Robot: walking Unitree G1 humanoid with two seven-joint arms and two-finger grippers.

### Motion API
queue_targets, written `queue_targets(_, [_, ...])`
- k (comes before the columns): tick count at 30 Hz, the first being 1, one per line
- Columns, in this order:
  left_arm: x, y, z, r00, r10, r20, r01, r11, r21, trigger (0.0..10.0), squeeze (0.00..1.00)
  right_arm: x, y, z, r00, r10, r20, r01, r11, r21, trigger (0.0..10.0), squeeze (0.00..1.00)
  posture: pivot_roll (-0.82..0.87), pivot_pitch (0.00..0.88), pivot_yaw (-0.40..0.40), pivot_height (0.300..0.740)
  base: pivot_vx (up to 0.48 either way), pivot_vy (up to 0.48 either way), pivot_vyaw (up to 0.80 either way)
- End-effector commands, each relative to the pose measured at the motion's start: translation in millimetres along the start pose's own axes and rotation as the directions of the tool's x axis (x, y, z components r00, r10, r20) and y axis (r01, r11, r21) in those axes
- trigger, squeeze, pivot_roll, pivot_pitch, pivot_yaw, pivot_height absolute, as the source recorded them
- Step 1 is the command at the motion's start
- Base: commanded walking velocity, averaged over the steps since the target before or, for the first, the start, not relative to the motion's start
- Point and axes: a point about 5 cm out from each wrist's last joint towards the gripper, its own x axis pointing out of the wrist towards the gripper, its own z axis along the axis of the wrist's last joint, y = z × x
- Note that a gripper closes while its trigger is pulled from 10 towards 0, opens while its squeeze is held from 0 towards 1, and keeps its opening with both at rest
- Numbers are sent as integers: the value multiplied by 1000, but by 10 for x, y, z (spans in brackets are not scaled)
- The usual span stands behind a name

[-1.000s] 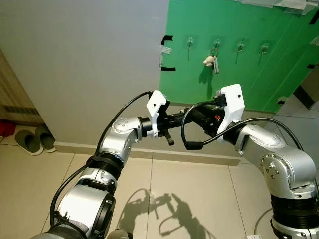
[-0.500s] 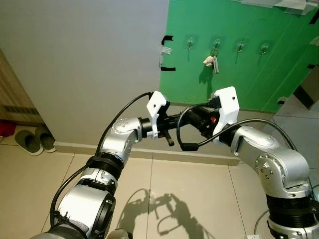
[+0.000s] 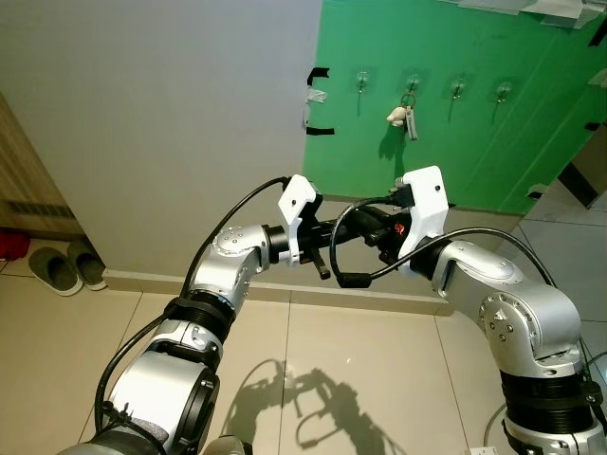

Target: Hang keys on a hook

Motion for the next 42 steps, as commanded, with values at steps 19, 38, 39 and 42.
queue_targets(19, [77,-31,29,1000,-25,-6,25,999,23,0,0,-42,-75,-2,1000,-20,-10,20,1000,-14,0,0,-100,0,-28,740,0,0,0])
queue_targets(38, [58,-30,17,1000,-14,3,14,1000,0,10000,1000,-124,-150,149,997,68,34,-65,994,-93,0,0,-104,0,-34,740,0,0,0])
queue_targets(39, [47,-23,15,1000,-11,2,11,1000,0,10000,1000,-161,-202,191,996,84,38,-79,989,-127,0,0,-104,0,-34,740,0,0,0])
queue_targets(42, [30,-13,14,1000,-5,-1,5,1000,1,10000,1000,-206,-283,245,995,90,40,-83,983,-165,0,0,-101,0,-33,740,0,0,0])
